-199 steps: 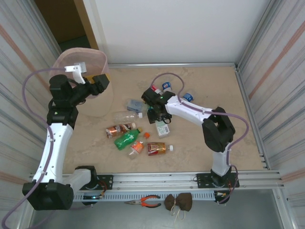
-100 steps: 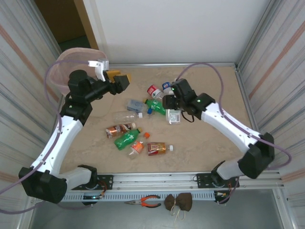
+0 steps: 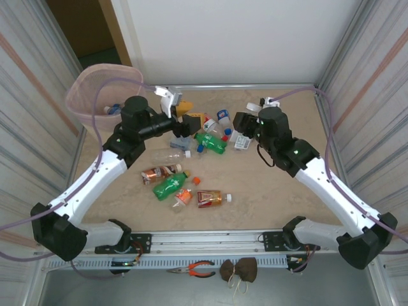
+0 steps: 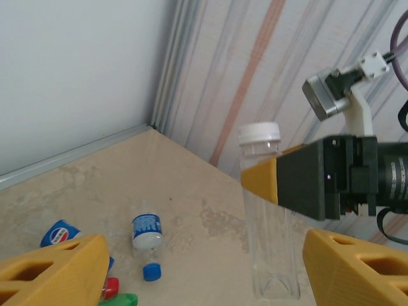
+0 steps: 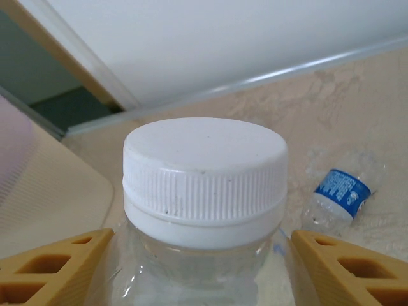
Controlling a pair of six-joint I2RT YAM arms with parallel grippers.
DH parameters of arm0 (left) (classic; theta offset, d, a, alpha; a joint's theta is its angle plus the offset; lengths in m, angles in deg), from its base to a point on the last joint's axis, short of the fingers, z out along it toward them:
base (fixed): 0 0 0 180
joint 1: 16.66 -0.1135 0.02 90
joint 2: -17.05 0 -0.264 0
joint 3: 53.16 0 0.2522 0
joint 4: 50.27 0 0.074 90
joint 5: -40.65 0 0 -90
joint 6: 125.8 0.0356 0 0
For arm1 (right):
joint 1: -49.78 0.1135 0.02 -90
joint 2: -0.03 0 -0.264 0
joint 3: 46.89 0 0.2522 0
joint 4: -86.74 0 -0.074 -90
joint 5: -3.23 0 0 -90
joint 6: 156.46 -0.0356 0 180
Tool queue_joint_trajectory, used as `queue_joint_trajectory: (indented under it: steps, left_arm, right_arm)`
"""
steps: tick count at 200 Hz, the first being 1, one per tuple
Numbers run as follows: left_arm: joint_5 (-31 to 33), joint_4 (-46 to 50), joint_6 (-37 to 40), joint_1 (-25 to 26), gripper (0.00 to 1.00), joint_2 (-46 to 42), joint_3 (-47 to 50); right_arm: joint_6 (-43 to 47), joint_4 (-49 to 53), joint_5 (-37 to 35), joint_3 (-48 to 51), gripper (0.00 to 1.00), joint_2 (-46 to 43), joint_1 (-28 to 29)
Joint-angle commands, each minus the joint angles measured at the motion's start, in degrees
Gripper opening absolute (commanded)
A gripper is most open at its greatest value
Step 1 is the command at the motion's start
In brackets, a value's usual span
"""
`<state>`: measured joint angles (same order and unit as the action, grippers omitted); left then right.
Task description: Put the plastic bottles in the bin
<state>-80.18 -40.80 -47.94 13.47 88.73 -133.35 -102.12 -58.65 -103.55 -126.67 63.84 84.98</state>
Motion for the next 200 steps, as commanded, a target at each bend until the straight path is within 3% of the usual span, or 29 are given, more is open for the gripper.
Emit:
queue_joint_trajectory:
  steps: [1,107,200]
  left_arm:
    - [0.44,-3.00,2.91,2.19,0.80,1.83,-1.48]
    - [0.64,-5.17,5.11,13.19,0.83,12.44,-7.70]
    - [-1.64,-6.01,5.23,15.90,0.79,19.33,-13.76]
  right_arm:
    - [-2.28,-5.28,-3.86,1.47,0.60,-3.17,-0.22]
    - [-2.83,-10.82,-1.63,4.67,0.57,-8.78,-0.23]
    - [-3.80,-10.81,-0.44,4.91,0.55,-9.93,-0.01]
